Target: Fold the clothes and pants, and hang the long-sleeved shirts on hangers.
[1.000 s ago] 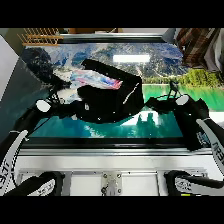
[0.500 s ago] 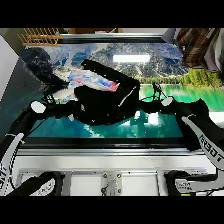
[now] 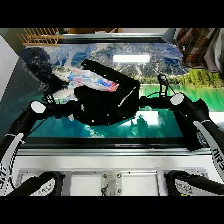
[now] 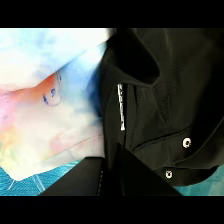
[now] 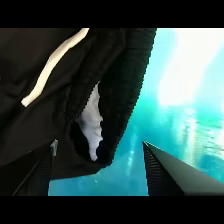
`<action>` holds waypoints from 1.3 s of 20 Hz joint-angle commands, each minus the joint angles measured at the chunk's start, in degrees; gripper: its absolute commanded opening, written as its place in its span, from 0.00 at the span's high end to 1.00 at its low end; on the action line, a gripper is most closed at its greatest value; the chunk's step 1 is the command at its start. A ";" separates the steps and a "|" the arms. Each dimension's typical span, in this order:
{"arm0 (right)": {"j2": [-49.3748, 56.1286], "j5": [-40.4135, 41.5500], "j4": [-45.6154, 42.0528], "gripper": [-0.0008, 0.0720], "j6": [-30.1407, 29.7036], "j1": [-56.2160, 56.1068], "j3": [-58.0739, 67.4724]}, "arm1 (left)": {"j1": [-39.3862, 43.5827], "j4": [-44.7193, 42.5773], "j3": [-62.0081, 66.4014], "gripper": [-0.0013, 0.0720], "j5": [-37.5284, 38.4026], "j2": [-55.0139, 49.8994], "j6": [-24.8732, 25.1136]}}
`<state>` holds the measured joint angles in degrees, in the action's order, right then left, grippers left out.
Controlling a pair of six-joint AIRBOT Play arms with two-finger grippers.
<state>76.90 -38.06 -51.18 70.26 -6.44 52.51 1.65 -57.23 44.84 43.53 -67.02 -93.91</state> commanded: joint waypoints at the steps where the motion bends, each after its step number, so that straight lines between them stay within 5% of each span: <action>1: 2.58 1.31 -1.25 0.18 0.02 -2.36 -0.72 | -0.04 0.02 -0.02 0.95 0.02 0.04 0.04; 9: 10.54 11.80 3.87 0.20 0.00 -8.07 -0.61 | -0.04 0.00 -0.02 0.96 0.42 0.04 0.04; 10: 10.45 11.96 3.80 0.42 -0.02 -7.98 -0.61 | -0.04 -0.02 -0.02 0.96 0.44 0.04 0.04; 11: 10.23 11.91 3.67 0.80 -0.02 -7.87 -0.61 | -0.04 -0.02 -0.02 0.96 0.46 0.07 0.04; 12: 9.68 11.87 3.61 0.94 -0.04 -7.78 -0.61 | -0.13 -0.02 0.07 0.95 0.39 0.07 0.04; 15: 4.24 6.47 1.62 0.94 -0.02 -5.35 3.72 | -3.28 -0.09 6.25 0.96 4.20 2.51 0.04; 18: -4.85 -7.21 0.90 0.94 1.27 -0.35 16.02 | -6.82 0.46 20.98 0.96 8.22 10.62 0.00; 20: -10.93 -14.38 1.09 0.94 8.59 2.08 24.83 | -7.10 0.42 32.37 0.96 8.87 16.68 -0.02; 26: -29.16 -17.46 1.42 0.94 21.81 2.78 31.50 | -3.23 0.20 51.04 0.96 7.02 30.73 -0.04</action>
<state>55.83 -51.64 -49.47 84.97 -4.23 81.28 -3.03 -56.80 88.33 51.46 -42.41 -93.93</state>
